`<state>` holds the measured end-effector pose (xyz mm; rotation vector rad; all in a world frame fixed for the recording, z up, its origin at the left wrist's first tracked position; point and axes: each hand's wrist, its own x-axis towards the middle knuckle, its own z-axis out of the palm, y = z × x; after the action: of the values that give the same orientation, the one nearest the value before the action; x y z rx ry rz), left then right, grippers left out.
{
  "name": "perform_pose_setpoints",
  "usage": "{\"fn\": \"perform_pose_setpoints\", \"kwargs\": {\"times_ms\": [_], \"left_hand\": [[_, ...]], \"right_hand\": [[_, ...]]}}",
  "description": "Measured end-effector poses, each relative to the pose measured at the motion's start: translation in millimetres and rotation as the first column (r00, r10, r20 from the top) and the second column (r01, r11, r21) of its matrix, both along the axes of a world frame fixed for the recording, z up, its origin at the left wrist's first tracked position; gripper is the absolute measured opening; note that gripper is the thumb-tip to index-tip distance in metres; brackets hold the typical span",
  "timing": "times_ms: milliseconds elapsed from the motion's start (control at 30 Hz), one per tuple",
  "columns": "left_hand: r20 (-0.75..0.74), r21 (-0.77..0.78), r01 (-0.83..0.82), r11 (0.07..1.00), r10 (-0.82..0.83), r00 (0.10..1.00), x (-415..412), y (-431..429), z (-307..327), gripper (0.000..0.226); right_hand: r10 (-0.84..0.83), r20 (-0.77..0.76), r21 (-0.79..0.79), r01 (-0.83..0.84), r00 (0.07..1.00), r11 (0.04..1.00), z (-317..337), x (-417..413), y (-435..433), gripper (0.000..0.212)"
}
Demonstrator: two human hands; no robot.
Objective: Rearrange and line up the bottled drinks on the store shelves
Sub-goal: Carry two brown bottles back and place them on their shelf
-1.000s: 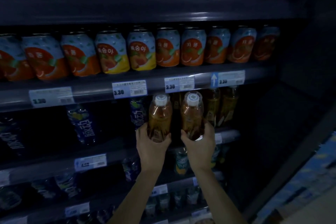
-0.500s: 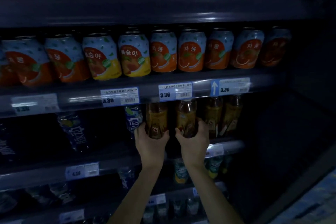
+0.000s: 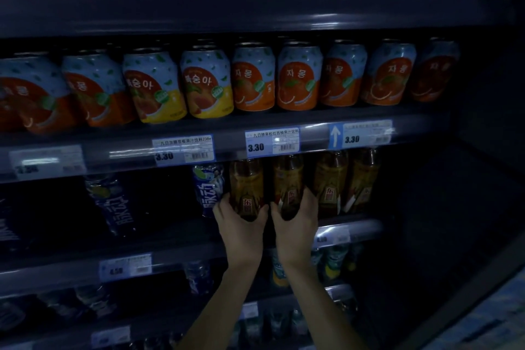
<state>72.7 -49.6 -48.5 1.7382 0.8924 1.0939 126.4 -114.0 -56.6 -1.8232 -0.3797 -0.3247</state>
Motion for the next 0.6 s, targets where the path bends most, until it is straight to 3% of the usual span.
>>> {"fn": "perform_pose_setpoints", "kwargs": {"times_ms": [233, 600], "left_hand": [[-0.051, 0.059, 0.004, 0.998, -0.001, 0.999, -6, 4, -6, 0.069], [0.046, 0.037, 0.048, 0.998, -0.050, 0.998, 5, -5, -3, 0.062]], "right_hand": [[-0.036, 0.019, -0.012, 0.036, 0.999, 0.999, 0, -2, -3, 0.059], [-0.028, 0.002, 0.036, 0.027, 1.000, 0.999, 0, 5, -2, 0.061]]}}
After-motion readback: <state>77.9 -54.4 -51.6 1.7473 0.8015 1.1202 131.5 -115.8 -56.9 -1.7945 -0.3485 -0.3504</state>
